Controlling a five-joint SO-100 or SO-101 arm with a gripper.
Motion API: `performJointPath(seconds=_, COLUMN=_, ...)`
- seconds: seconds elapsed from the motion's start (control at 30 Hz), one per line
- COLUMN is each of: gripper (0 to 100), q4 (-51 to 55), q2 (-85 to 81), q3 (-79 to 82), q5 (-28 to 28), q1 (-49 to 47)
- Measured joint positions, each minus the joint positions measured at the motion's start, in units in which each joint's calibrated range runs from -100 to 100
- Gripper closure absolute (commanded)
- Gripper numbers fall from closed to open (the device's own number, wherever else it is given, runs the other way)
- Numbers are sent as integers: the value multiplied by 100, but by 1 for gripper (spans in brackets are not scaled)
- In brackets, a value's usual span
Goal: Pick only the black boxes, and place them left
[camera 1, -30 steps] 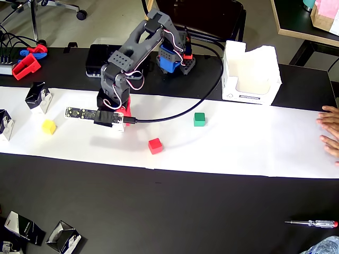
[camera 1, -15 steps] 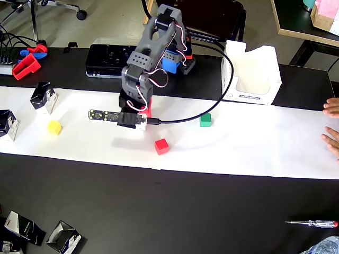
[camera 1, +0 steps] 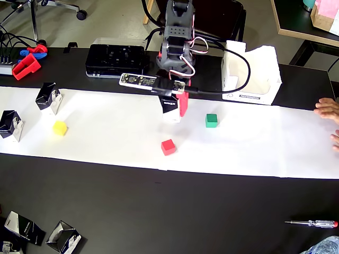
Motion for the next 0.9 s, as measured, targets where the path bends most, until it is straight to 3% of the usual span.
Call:
performJointPath(seconds=0.3, gripper=88, q4=515, q2=-664, q3=-44, q5=-1016, q1=-1966)
performJointPath(seconds=0.53, gripper=88, q4=1326, q2=-681, q3=-1033, q5=-1778, q1=-3553)
performJointPath(seconds=0.9, gripper=88, q4=1816, q2=-689, q3=-1818, q5=-2471, q1=-5990)
